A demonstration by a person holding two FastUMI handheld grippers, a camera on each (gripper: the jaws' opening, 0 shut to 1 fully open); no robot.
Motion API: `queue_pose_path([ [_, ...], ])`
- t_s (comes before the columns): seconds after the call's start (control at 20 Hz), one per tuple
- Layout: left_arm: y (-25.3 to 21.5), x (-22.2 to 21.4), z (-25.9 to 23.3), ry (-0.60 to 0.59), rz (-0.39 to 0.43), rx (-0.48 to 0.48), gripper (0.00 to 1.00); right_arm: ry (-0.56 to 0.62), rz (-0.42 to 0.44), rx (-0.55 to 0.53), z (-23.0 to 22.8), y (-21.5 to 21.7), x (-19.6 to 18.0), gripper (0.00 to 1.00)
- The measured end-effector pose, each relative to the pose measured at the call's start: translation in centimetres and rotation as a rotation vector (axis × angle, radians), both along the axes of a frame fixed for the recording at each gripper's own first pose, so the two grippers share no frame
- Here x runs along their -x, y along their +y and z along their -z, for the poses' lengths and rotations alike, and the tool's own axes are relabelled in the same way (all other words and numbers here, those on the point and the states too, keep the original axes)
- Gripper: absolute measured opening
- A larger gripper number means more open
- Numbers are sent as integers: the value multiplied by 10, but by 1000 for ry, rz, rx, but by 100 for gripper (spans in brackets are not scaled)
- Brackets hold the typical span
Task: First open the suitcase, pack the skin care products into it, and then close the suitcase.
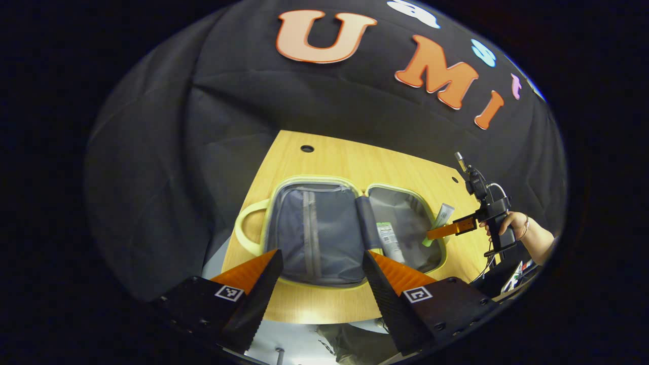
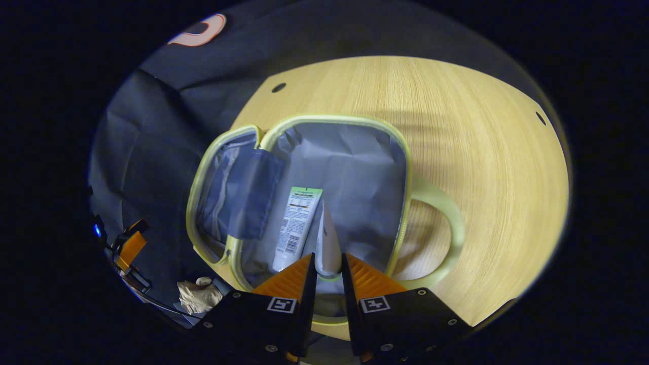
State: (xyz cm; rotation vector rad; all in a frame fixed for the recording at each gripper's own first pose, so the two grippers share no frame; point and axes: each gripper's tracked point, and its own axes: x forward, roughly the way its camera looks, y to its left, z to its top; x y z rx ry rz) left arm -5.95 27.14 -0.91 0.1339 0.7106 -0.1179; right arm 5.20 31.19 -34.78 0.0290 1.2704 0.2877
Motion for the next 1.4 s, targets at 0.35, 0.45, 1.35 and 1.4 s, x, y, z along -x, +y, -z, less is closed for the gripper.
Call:
queue_pose_path([
  [0.35, 59, -6, 5, 26, -79, 122, 98, -19, 109, -16, -1, 16, -4, 81],
  [0.45, 75, -22, 10, 20, -100, 185, 98, -105, 122, -54, -19, 25, -8, 94],
  [1.35, 139, -145, 91, 53, -216, 680, 70, -387, 324, -287, -124, 28, -3, 95],
  [1.4, 142, -149, 97, 61, -236, 665, 51, -390, 327, -280, -124, 26, -3, 95],
])
